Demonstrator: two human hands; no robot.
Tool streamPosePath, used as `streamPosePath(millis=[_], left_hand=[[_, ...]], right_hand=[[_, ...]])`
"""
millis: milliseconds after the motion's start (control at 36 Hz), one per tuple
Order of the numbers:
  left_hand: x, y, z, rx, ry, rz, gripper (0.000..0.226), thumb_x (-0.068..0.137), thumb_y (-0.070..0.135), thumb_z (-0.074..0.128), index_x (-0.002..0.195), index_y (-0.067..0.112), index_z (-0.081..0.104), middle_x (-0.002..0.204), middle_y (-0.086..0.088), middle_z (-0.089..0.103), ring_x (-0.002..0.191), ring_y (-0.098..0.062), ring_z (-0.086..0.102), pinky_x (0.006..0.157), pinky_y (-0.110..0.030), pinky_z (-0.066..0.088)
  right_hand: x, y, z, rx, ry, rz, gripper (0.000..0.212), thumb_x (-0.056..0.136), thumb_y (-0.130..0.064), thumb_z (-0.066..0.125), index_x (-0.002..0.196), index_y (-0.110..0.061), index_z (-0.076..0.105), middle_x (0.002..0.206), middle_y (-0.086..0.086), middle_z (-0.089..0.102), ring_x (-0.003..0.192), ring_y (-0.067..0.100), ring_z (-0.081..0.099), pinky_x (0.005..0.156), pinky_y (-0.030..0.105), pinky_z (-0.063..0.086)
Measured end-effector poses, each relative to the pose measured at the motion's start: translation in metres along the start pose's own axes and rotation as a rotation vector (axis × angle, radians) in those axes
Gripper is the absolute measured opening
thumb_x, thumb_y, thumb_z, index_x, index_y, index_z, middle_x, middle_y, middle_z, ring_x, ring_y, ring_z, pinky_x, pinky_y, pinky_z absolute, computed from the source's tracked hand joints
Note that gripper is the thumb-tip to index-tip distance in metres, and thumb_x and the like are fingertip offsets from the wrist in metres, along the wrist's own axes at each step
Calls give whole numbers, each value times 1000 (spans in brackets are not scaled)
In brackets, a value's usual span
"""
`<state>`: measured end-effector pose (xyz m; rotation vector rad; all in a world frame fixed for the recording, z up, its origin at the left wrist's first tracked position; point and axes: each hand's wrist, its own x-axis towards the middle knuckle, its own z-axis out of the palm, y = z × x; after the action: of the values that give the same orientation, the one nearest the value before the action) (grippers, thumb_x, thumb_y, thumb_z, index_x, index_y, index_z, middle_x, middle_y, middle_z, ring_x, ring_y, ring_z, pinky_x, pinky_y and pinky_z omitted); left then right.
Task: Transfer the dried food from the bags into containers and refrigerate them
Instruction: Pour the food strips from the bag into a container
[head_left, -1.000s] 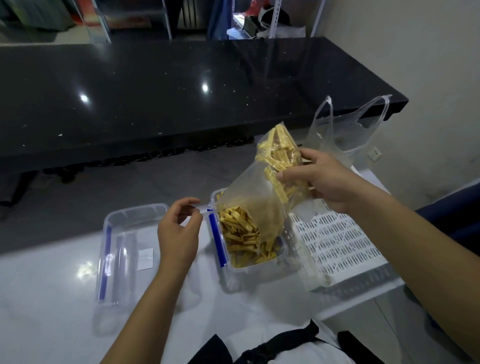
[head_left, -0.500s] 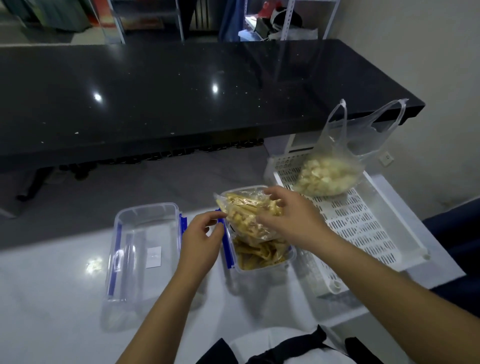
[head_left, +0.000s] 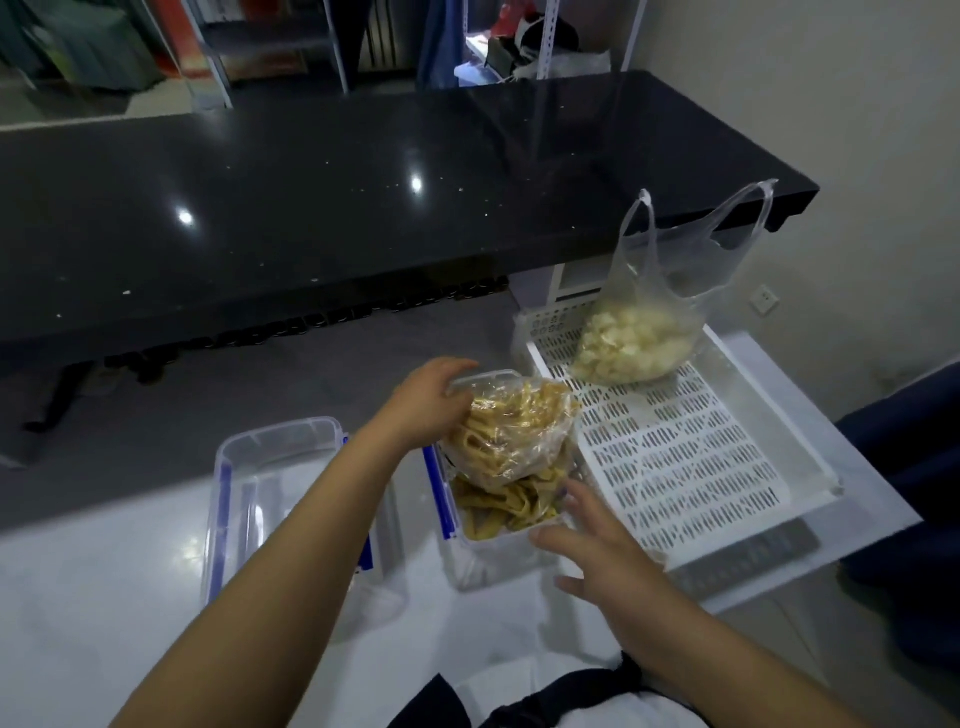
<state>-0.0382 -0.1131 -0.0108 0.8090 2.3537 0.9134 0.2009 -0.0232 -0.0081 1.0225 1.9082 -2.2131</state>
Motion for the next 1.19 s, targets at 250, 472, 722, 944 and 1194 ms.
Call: streamPosePath(millis=[250,472,722,944,1194], left_hand=[[6,-7,12,321,-103,15,37,101,27,44,132,21,64,142,-3,52,125,-25,51,101,-37,43],[-93,-22,26,443,71,-194,35,102,34,38,104,21,70,134,-3,56,112,-29,56,89,-39,49],[-201,-20,58,226,113,-375,51,99,55,39,147,38,36,139,0,50,120,-21,52,99,-38,47],[-225,-20,78,-36,224,-326,109,72,50,81,153,48,8,158,17,19,141,-10,28,109,-34,38],[-233,-34,77,122,487,-310,18,82,34,79,87,41,64,124,31,48,122,0,48,88,-15,36]], right_hand=[[4,-6,1,63,-31,-16,77,67,-35,69,136,-56,43,126,-25,58,118,4,53,93,36,42],[4,-4,-4,-8,-124,-59,90,67,-41,72,139,-67,25,117,-44,49,107,-12,54,84,24,47],[26,-9,-21,-292,-317,-188,92,82,-21,79,138,-72,26,118,-49,25,92,-35,42,56,-2,43],[43,-24,-23,-826,-335,-502,69,88,-27,72,139,-62,40,163,-18,16,147,5,16,115,34,24],[52,-36,-15,-923,-211,-745,10,87,-10,74,89,-19,77,118,-5,66,124,17,49,100,17,29]])
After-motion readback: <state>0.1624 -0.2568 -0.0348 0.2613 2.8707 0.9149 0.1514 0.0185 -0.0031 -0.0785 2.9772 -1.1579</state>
